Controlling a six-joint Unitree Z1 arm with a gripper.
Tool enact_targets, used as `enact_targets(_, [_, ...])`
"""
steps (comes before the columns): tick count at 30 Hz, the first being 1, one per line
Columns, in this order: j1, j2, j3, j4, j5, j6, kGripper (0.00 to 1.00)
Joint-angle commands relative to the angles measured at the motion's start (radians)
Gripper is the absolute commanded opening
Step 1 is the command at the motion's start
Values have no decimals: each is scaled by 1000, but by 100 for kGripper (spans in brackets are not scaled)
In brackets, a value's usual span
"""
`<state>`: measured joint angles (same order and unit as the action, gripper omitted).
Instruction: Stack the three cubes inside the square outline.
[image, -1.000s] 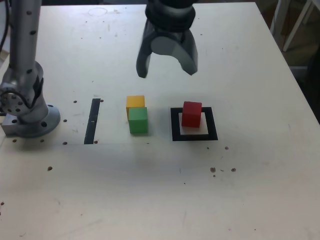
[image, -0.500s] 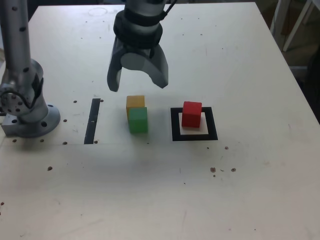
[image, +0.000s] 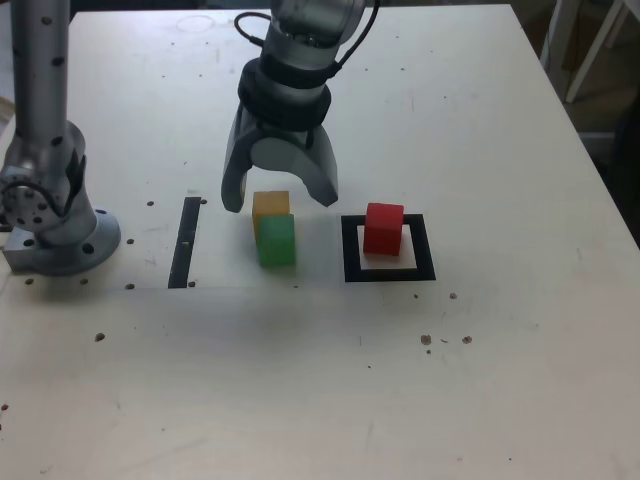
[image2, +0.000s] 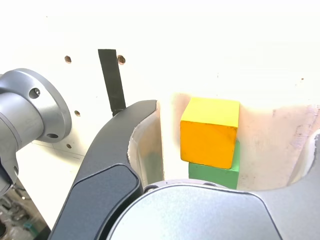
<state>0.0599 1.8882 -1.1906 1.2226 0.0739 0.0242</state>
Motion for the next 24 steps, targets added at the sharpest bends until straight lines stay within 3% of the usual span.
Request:
enact_targets(1, [5,12,4,-1,-3,2,93])
enact_targets(16, [49,38,71,-72,-18,22,83])
enact_targets(24, [49,54,65,-66,-14,26,61])
